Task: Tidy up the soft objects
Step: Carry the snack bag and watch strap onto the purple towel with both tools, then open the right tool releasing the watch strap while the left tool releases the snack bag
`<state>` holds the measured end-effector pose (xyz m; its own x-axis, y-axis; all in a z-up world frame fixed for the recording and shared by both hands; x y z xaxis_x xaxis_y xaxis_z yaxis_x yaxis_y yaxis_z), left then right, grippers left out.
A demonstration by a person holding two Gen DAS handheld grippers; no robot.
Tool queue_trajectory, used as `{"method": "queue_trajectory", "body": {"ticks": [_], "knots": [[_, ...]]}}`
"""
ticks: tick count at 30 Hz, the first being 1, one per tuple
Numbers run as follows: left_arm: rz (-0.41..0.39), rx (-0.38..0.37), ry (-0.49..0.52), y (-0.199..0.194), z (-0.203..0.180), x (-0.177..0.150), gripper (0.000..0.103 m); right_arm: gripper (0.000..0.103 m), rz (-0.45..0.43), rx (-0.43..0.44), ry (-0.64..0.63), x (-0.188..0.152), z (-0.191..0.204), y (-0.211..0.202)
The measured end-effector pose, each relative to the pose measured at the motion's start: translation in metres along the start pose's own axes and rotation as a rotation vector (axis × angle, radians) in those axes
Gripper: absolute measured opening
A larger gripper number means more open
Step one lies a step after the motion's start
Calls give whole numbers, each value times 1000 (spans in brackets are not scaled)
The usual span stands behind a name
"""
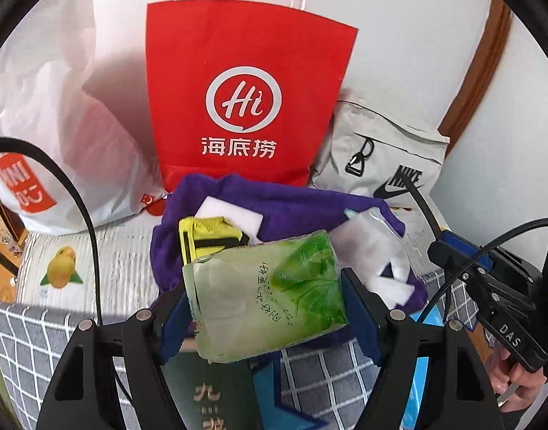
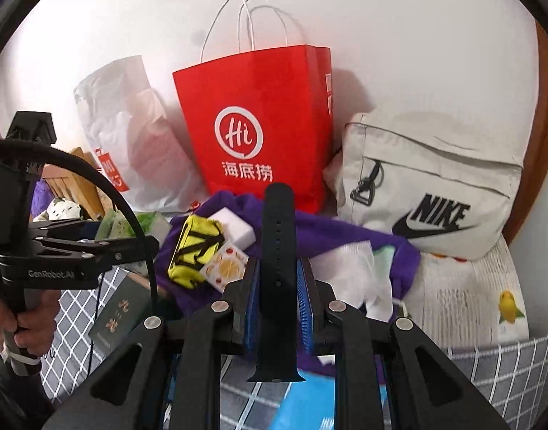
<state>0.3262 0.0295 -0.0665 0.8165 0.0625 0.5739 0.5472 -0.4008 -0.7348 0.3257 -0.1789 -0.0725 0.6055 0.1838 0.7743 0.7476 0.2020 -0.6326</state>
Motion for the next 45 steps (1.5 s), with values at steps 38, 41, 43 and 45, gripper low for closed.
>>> {"method": "queue_trajectory", "body": {"ticks": [38, 41, 43, 45], "knots": [[110, 17, 18, 77, 16, 20, 75, 21, 144, 16, -66, -5, 9, 94], [111, 19, 20, 78, 15, 19, 75, 21, 152, 17, -72, -6, 12, 97], [113, 22, 16, 79, 16, 19, 75, 21, 156, 22, -75, -7, 14, 99], [113, 24, 8, 79, 19, 19, 75, 21, 165, 23, -75, -8, 14, 102]]}}
Point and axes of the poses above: each gripper's, at about its wrist camera, not at the fingertips, and y roughly the way its jaws point, z to its left, x to its top, the point moved 2 cm from there along y, roughly the way its jaws point, and after that the axes turned 12 degrees about -x, right-handed, at the moved point
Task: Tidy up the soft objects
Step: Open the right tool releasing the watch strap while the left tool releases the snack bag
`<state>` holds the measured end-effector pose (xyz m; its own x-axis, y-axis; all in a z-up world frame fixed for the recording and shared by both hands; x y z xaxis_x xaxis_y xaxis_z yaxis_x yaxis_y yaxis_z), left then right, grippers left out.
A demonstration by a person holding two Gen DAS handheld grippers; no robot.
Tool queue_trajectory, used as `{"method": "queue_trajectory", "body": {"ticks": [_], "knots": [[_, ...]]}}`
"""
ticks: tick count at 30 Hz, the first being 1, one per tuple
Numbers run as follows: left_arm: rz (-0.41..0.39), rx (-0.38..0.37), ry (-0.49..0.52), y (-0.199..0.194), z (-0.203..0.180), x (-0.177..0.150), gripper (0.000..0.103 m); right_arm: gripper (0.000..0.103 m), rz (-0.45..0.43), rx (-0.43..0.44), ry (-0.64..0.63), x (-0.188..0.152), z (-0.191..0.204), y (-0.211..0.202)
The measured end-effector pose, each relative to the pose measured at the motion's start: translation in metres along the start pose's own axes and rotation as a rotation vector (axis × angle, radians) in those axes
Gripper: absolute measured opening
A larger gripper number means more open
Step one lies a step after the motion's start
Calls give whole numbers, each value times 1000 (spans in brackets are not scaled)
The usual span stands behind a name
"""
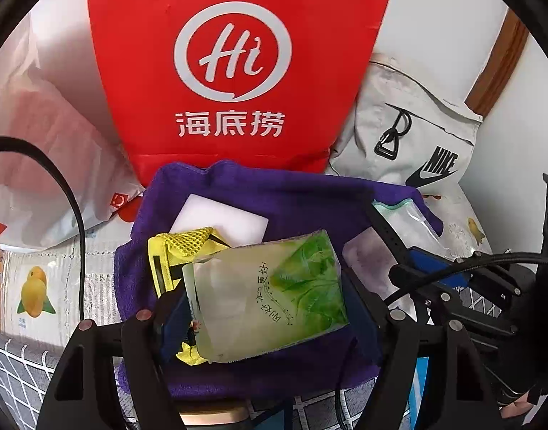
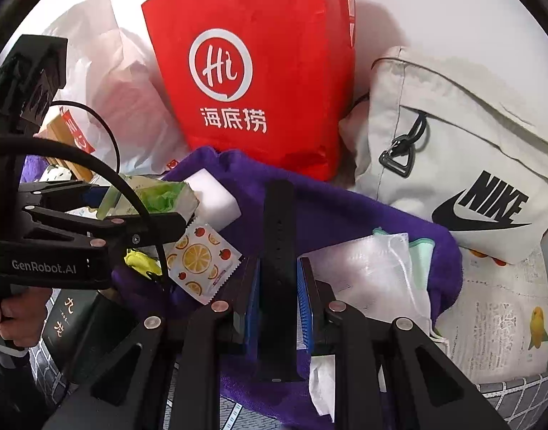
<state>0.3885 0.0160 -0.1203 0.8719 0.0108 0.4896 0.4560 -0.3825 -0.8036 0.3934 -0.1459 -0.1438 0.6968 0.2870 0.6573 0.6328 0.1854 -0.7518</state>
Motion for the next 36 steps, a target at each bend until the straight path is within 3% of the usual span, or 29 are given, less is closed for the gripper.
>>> {"method": "queue_trajectory", "body": {"ticks": [9, 10, 23, 36], "knots": [[10, 16, -27, 3, 11, -1, 75, 21, 65, 78, 64, -7, -6, 15], [14, 17, -25, 4, 11, -1, 75, 21, 65, 40, 82, -8, -7, 17], [37, 18, -20, 8, 11, -2, 75, 21, 154, 32, 74, -20, -2, 37], [53, 10, -16, 15, 7, -5, 76, 21, 164, 21, 112, -19, -7, 45]]}}
Point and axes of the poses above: each gripper's, at about its wrist camera, not at the fingertips, and y roughly the way its jaws point, z to its left, x to its top, the point moved 2 cm from there along y, roughly the way its jaws point, and after that the axes turned 12 degrees about -x, right-handed, at the moved point
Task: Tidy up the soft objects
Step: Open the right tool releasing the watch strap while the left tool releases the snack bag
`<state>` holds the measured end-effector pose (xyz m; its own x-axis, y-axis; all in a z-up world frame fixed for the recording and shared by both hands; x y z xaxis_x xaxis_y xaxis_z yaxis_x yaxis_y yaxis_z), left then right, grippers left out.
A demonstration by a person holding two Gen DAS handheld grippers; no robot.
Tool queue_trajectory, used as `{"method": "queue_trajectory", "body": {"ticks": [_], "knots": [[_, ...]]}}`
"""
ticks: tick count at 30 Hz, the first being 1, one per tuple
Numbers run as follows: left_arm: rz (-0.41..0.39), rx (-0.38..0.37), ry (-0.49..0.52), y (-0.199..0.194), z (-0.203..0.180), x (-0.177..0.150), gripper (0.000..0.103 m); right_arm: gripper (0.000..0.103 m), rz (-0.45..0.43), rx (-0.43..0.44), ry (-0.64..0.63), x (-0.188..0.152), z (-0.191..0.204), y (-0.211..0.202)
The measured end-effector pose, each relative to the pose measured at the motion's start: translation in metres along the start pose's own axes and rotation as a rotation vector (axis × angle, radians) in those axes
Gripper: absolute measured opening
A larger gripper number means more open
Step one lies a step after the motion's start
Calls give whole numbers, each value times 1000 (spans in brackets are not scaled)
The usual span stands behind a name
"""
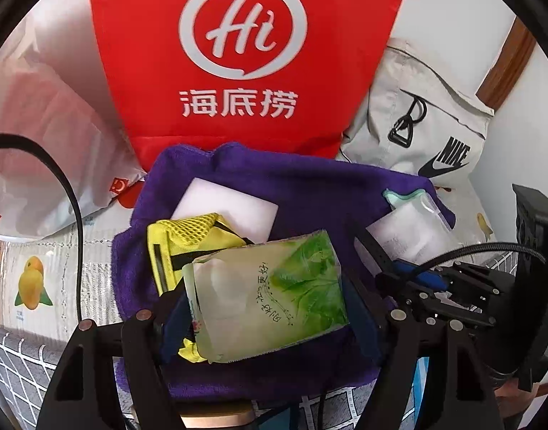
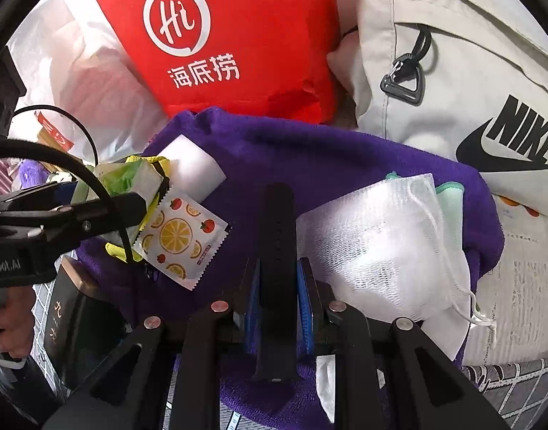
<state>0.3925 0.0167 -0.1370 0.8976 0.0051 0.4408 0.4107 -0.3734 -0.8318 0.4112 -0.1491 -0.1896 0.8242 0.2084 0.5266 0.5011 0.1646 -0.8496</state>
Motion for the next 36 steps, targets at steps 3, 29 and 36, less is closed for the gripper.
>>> {"method": "queue_trajectory", "body": {"ticks": [3, 29, 36], "knots": [[17, -11, 6, 6, -4, -1, 76, 24, 11, -2, 3, 2, -1, 2], [52, 1, 53, 23, -20, -8, 76, 48, -181, -72, 46, 7, -46, -86], [80, 58, 106, 40, -35, -14, 76, 51, -239, -85, 114, 6, -70, -112]]}}
Point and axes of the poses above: each gripper's, at about its wrist camera, not at the fingertips, and y roughly the way its jaws point, z to its left, x to its top, the point moved 2 cm from there along y, roughly the way its jaws point, and after that the axes turned 12 degrees about -x, right-handed, at the moved point
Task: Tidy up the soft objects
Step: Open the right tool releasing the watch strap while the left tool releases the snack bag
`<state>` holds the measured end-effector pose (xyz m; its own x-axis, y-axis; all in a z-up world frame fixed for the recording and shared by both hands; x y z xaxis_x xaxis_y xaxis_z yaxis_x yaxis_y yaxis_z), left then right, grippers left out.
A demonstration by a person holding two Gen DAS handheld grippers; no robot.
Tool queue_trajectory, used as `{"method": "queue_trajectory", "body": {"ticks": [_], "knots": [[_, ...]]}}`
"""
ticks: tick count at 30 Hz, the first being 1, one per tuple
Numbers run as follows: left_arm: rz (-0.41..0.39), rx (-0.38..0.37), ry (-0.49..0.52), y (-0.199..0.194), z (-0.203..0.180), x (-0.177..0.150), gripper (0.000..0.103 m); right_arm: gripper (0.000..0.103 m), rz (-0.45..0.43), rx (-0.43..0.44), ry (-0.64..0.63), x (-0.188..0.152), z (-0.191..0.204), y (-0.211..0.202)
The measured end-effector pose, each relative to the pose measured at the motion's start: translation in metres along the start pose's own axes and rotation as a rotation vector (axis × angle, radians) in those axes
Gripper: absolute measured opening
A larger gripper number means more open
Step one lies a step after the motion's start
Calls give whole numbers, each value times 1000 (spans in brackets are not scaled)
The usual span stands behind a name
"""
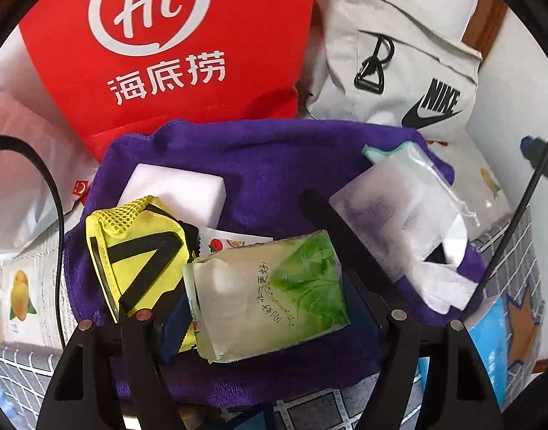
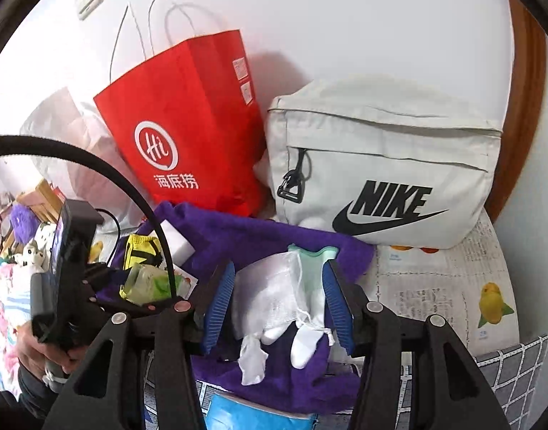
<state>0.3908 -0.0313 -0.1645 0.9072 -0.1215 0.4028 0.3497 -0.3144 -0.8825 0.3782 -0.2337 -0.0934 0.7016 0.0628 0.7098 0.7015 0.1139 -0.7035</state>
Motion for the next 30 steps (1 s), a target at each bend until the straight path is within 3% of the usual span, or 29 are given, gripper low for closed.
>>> {"method": "queue_trajectory", "body": {"ticks": [6, 12, 20, 30], "knots": [[-1, -3, -9, 1, 2, 1, 76, 51, 10, 8, -17, 0, 3, 0], [-21, -15, -32, -4, 7, 5, 86, 51, 18, 12, -37, -2, 9, 3], [-49, -10, -83, -21, 20, 6, 86, 51, 14, 13, -36, -1, 9, -2], [-174, -10, -75, -90, 8, 2, 86, 51, -25, 75, -100, 1, 33, -30]]}}
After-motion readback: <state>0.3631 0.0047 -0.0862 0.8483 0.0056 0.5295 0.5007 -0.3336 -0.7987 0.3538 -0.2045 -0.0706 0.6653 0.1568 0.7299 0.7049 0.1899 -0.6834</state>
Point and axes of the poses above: each gripper's, at about its wrist camera, not at the fingertips, and y roughly the way its jaws point, z to its left, x to its top, the point moved 2 cm from there along y, roughly the way its jaws point, and after that the axes turned 12 degrees about -x, right-handed, at the moved point
